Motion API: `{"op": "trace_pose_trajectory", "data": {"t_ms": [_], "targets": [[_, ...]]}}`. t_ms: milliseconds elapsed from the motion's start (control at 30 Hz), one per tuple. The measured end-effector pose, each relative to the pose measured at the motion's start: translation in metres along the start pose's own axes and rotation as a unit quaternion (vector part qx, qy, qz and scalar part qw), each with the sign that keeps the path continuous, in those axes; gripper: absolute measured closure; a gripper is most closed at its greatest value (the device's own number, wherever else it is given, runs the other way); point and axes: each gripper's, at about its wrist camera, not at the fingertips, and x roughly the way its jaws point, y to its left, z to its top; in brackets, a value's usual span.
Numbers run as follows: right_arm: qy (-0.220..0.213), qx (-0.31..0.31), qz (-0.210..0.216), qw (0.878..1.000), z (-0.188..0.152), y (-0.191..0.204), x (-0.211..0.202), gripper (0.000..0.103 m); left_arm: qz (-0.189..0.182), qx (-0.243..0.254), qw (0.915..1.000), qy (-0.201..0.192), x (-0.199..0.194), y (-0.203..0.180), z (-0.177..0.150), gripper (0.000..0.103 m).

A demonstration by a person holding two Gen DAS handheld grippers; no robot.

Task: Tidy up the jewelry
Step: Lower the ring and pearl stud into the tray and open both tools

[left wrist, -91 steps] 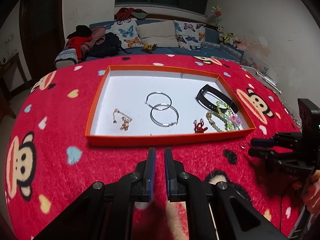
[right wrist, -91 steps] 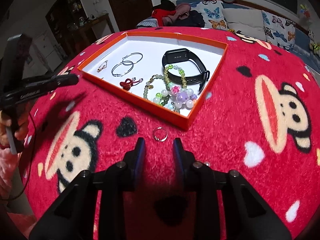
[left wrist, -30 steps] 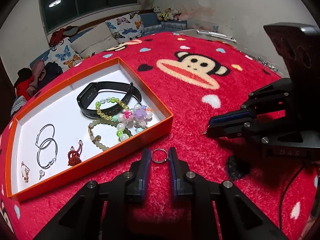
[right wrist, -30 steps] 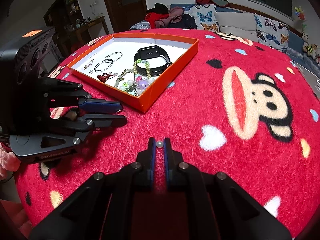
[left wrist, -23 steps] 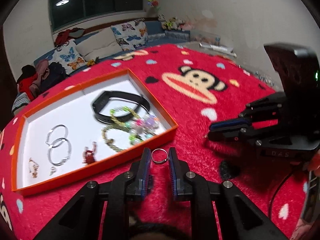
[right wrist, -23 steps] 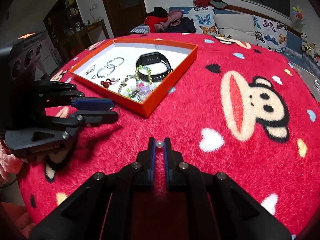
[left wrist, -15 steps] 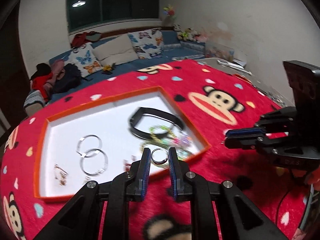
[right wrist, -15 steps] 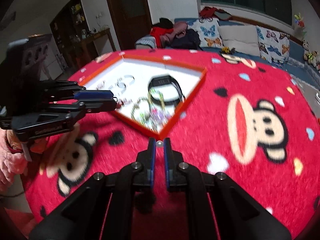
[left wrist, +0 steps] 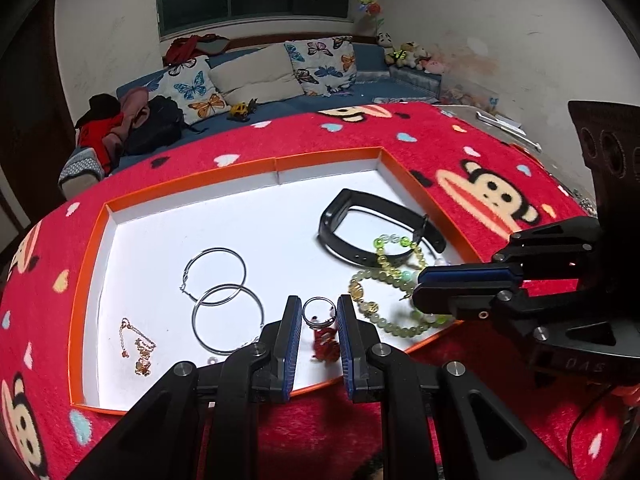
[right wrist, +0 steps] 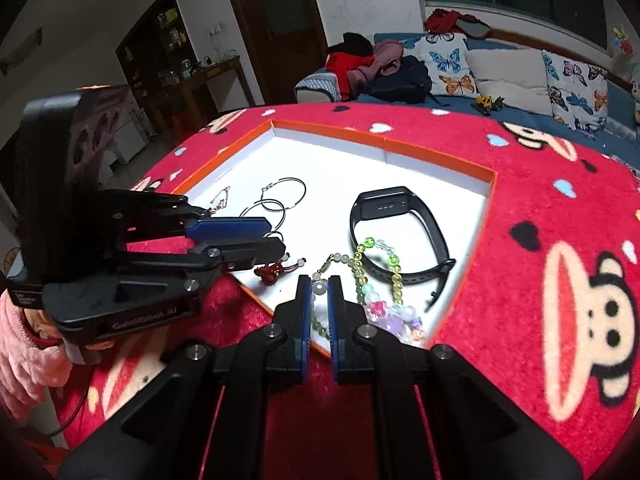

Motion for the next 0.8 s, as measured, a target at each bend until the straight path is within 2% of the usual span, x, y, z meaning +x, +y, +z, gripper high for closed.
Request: {"op": "trace_pose_trajectory", "data": {"t_ms": [167, 400, 633, 667, 700, 767, 800], "targets": [[0.013, 0.003, -0.007, 1.000, 0.000, 0.000, 0.009, 0.091, 0.004, -0.002, 1.0000, 0.003, 0.005, 0.002, -0.002, 0.083], [0.008, 0.000, -0.018, 1.000, 0.001, 0.003, 0.005, 0.091, 0.010, -0.006, 0.9999, 0.008, 0.006, 0.001, -0.003, 0.083], [0.002, 0.019, -0.028, 0.999, -0.004, 0.006, -0.008, 0.088, 0.025, -0.032, 0.9991, 0.000, -0.019, 0.002, -0.006, 0.080], [0.001, 0.023, -0.030, 0.999, -0.005, 0.007, -0.011, 0.088, 0.030, -0.037, 0.9989, -0.004, -0.025, 0.002, -0.007, 0.074], [0.001, 0.027, -0.030, 0.999, -0.007, 0.008, -0.014, 0.086, 0.036, -0.040, 0.9985, -0.007, -0.031, 0.003, -0.009, 0.061], [-0.001, 0.033, -0.030, 0.999, -0.009, 0.011, -0.018, 0.085, 0.053, -0.045, 0.9974, -0.018, -0.046, 0.002, -0.014, 0.051], [-0.003, 0.034, -0.032, 0.999, -0.011, 0.014, -0.021, 0.084, 0.057, -0.047, 0.9970, -0.023, -0.053, 0.002, -0.016, 0.051]]}}
